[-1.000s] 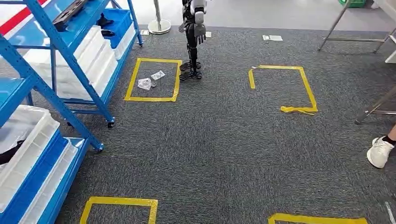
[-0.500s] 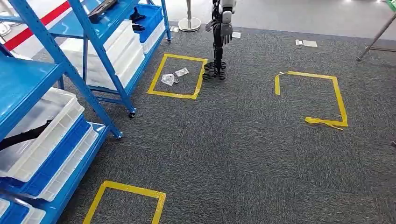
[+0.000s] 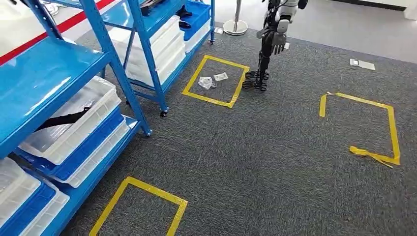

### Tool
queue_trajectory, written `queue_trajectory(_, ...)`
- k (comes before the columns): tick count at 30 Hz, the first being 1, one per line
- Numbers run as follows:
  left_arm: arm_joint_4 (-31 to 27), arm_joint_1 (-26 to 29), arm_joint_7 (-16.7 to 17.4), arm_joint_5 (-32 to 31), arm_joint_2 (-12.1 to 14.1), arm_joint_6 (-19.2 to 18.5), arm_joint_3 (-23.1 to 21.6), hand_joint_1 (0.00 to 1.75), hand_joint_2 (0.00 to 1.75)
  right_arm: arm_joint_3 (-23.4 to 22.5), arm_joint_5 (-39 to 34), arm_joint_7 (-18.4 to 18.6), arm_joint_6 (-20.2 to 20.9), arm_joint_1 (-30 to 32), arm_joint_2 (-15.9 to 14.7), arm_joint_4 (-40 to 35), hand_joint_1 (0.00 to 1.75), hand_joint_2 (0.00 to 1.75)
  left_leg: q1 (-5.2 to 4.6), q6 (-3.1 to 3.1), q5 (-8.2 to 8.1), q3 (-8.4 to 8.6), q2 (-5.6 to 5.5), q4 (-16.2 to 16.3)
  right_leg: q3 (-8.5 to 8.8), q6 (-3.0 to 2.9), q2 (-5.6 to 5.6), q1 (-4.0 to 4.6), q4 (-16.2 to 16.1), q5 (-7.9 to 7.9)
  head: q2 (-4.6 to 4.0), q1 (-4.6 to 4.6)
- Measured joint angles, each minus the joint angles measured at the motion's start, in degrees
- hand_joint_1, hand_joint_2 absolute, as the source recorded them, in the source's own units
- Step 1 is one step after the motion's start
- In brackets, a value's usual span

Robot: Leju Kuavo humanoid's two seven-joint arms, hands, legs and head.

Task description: Take the parts from the cabinet and place them on the table.

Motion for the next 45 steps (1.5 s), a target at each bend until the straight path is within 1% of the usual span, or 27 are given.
queue_trajectory(1,0.0,0.0,0.0,0.2,0.0,0.1,0.1,0.0,0.0,0.2,0.4,0.0,0.0,-0.2,0.0,0.0,0.0,1.75,0.2,-0.43,-0.16,-0.08,-0.76,0.3,2.25,0.79,1.26,-0.48,-4.9,1.99,0.0,0.04)
queue_trajectory(2,0.0,-0.1,0.2,0.6,0.0,0.4,0.3,0.0,0.0,0.5,1.1,0.3,0.1,-0.4,0.2,0.0,0.0,1.75,0.19,-0.95,-0.34,-0.45,-1.28,0.8,3.21,1.14,3.89,-1.14,-7.5,2.35,0.0,0.29)
queue_trajectory(4,0.0,-0.2,0.5,1.5,-0.1,0.9,1.1,0.0,0.0,1.5,2.4,1.3,0.5,-1.6,0.6,0.1,0.0,1.75,-0.11,-1.71,-0.52,-0.94,-2.14,1.2,3.33,-0.81,3.11,-0.52,-7.6,2.44,0.0,0.26)
queue_trajectory(6,0.0,0.1,0.8,1.7,-0.2,0.9,1.8,0.0,0.0,2.4,3.3,2.5,0.9,-2.6,0.9,0.1,0.0,1.75,0.25,-2.3,-0.09,-1.17,-2.82,0.9,3.42,-1.63,2.37,-0.22,-7.6,2.76,0.0,0.22)
queue_trajectory(7,0.0,0.1,1.2,1.5,-0.2,0.9,2.0,0.0,0.0,2.9,3.6,3.0,1.1,-3.3,1.2,0.0,0.0,1.75,0.53,-2.45,-0.27,-1.3,-2.55,1.3,3.39,-2.12,1.53,-0.93,-7.9,3.03,0.0,0.2)
queue_trajectory(8,0.0,0.0,1.7,1.1,-0.3,0.8,2.0,0.0,0.0,3.1,3.7,3.4,1.3,-3.8,1.3,0.0,0.0,1.75,0.18,-2.66,-1.36,-1.88,0.67,2.7,3.45,-2.31,1.13,-0.67,-7.9,3.06,0.0,0.09)
queue_trajectory(9,0.0,-0.1,2.1,0.8,-0.3,0.8,2.0,0.0,0.0,3.3,3.7,3.5,1.4,-4.0,1.5,0.0,0.0,1.75,0.19,-2.88,-3.49,-3.54,2.59,6.1,3.45,-2.9,0.37,-0.56,-7.9,3.01,0.0,-0.48)
queue_trajectory(11,0.0,-0.2,1.9,0.3,-0.3,0.5,2.0,0.0,0.0,3.4,3.4,3.5,1.4,-3.9,1.5,0.1,0.0,1.75,0.35,-3.19,-7.55,-8.0,3.84,14.9,3.39,-3.21,-1.44,-0.15,-7.8,2.81,0.0,-0.57)
queue_trajectory(13,0.0,0.0,1.3,-0.2,-0.3,-0.5,2.0,0.0,0.0,3.4,2.7,3.3,1.2,-3.5,1.4,0.1,0.0,1.75,0.36,-3.21,-7.69,-9.78,4.24,18.2,3.41,-3.4,-3.19,0.02,-7.8,2.65,0.0,-0.55)
queue_trajectory(15,0.0,0.1,1.1,-0.2,-0.2,-0.7,2.0,0.0,0.0,3.4,2.5,3.0,1.1,-3.2,1.3,0.1,0.0,1.75,0.33,-2.85,-3.81,-6.66,4.73,12.1,3.59,-3.53,-4.42,0.07,-7.8,2.52,0.0,-0.57)
queue_trajectory(17,0.0,0.0,1.0,-0.2,-0.1,-0.9,1.9,0.0,0.0,3.4,2.4,2.7,1.0,-3.2,1.4,0.1,0.0,1.75,0.02,-1.88,-0.3,-1.7,8.13,3.2,3.88,-3.36,-5.3,0.2,-7.9,2.35,0.02,-0.61)
queue_trajectory(18,0.0,-0.3,1.0,-0.3,0.0,-0.9,1.9,0.0,0.0,3.4,2.4,2.7,1.0,-3.2,1.5,0.1,0.0,1.75,-0.74,-1.62,-1.09,-1.28,9.89,1.9,3.95,-2.84,-5.84,0.93,-7.8,2.03,0.0,-0.55)
queue_trajectory(22,0.0,-0.2,0.9,-0.4,0.1,-0.9,1.9,0.0,0.0,3.4,2.3,2.8,0.9,-3.2,1.6,0.0,0.0,1.75,-0.91,-0.6,-0.59,-0.91,6.75,0.9,5.11,-1.66,-7.94,1.05,-8.6,1.74,0.02,-0.57)
queue_trajectory(24,0.0,-0.2,0.6,-0.7,0.0,-1.2,1.8,0.0,0.0,3.3,1.9,3.0,0.8,-3.0,1.3,0.0,0.0,1.75,-0.28,-0.04,-0.09,-0.46,5.56,0.2,3.34,-1.82,-2.78,0.67,-4.8,-0.4,0.02,-0.22)
queue_trajectory(25,0.0,-0.4,0.4,-0.9,0.0,-1.6,1.7,0.0,0.0,3.3,1.7,3.0,0.6,-2.7,1.3,0.0,0.0,1.75,-0.21,0.27,0.07,-0.54,4.73,0.2,1.22,-2.19,-1.41,0.64,-0.4,-2.31,0.0,0.11)
queue_trajectory(27,0.0,-0.4,0.2,-1.1,-0.1,-1.9,1.6,0.0,0.0,3.0,1.3,2.7,0.3,-1.9,1.2,0.0,0.0,1.75,-0.23,0.28,0.06,-0.58,2.73,0.2,-3.19,-2.34,-0.46,0.68,7.9,-4.83,0.0,0.18)
queue_trajectory(28,0.0,-0.4,0.2,-1.2,-0.1,-2.3,1.6,0.0,0.0,2.8,1.2,2.5,0.2,-1.5,1.1,0.0,0.0,1.75,-0.22,0.28,0.06,-0.54,1.84,0.2,-4.07,-2.07,-0.33,0.65,8.9,-4.54,0.0,0.17)
queue_trajectory(31,0.0,-0.1,0.3,-1.3,-0.3,-2.7,1.3,0.0,0.0,2.6,1.3,2.1,-0.2,-1.3,1.0,0.0,0.0,1.75,-0.03,0.08,-0.01,-0.35,-0.43,0.4,-0.51,-0.35,0.22,0.34,-0.9,0.85,0.0,0.22)
queue_trajectory(32,0.1,-0.2,0.3,-1.5,-0.4,-2.8,1.1,0.0,0.0,2.6,1.4,1.9,-0.2,-1.3,1.0,0.0,0.0,1.75,0.04,-0.29,-0.1,-0.36,-1.24,0.5,2.01,0.2,2.19,-0.09,-6.8,3.17,0.0,0.22)
queue_trajectory(33,0.0,-0.2,0.3,-1.6,-0.4,-2.8,1.1,0.0,0.0,2.6,1.3,1.7,-0.2,-1.3,1.0,0.0,0.0,1.75,-0.36,-0.8,-0.33,-0.48,-1.75,0.9,2.25,-0.14,3.79,0.09,-7.9,3.35,0.0,0.31)
queue_trajectory(34,0.1,-0.2,0.4,-1.7,-0.4,-2.9,1.0,0.0,0.0,2.6,1.3,1.4,-0.4,-1.4,1.1,0.0,0.0,1.75,-0.43,-1.02,-0.47,-0.57,-2.11,1.0,2.31,-1.09,2.89,-0.03,-8.2,3.69,0.0,0.31)
queue_trajectory(37,0.1,0.1,0.4,-1.9,-0.4,-2.9,0.9,0.0,0.0,2.6,1.3,1.4,-0.7,-1.7,1.3,0.0,0.0,1.75,-0.08,-1.66,-0.15,-0.82,-3.16,0.7,2.86,-2.34,1.68,0.15,-8.3,3.96,0.0,0.18)
queue_trajectory(39,0.1,0.0,0.4,-1.9,-0.3,-2.9,0.8,0.0,0.0,2.5,1.3,1.4,-0.7,-1.6,1.3,0.0,0.0,1.75,-0.32,-2.21,-2.06,-1.88,1.45,3.3,2.96,-2.75,0.58,-0.08,-8.4,3.98,0.0,-0.42)
queue_trajectory(40,0.1,-0.2,0.4,-1.9,-0.3,-2.9,0.8,0.0,0.0,2.5,1.4,1.4,-0.7,-1.3,1.4,0.0,0.0,1.75,-0.11,-2.52,-4.41,-3.91,2.98,7.3,3.01,-3.52,-0.21,0.08,-8.4,3.9,0.0,-0.74)
queue_trajectory(42,0.1,-0.2,0.3,-1.8,-0.2,-2.9,0.8,0.0,0.0,2.4,1.3,1.6,-0.7,-0.8,1.3,0.0,0.0,1.75,0.06,-2.87,-7.96,-8.2,3.94,15.7,3.0,-3.8,-1.87,0.31,-8.4,3.71,0.02,-0.77)
queue_trajectory(43,0.1,-0.2,0.3,-1.8,-0.2,-2.9,0.8,0.0,0.0,2.3,1.3,1.6,-0.7,-0.6,1.3,0.0,0.0,1.75,0.13,-2.95,-8.29,-9.46,4.13,18.0,2.98,-3.88,-2.6,0.37,-8.4,3.64,0.0,-0.74)
queue_trajectory(45,0.1,0.1,0.0,-1.4,-0.2,-2.8,0.8,0.0,0.0,2.2,1.3,1.6,-0.7,-0.6,1.3,0.0,0.0,1.75,0.26,-2.73,-5.2,-7.85,4.47,14.5,3.07,-3.96,-3.85,0.45,-8.4,3.53,0.0,-0.76)
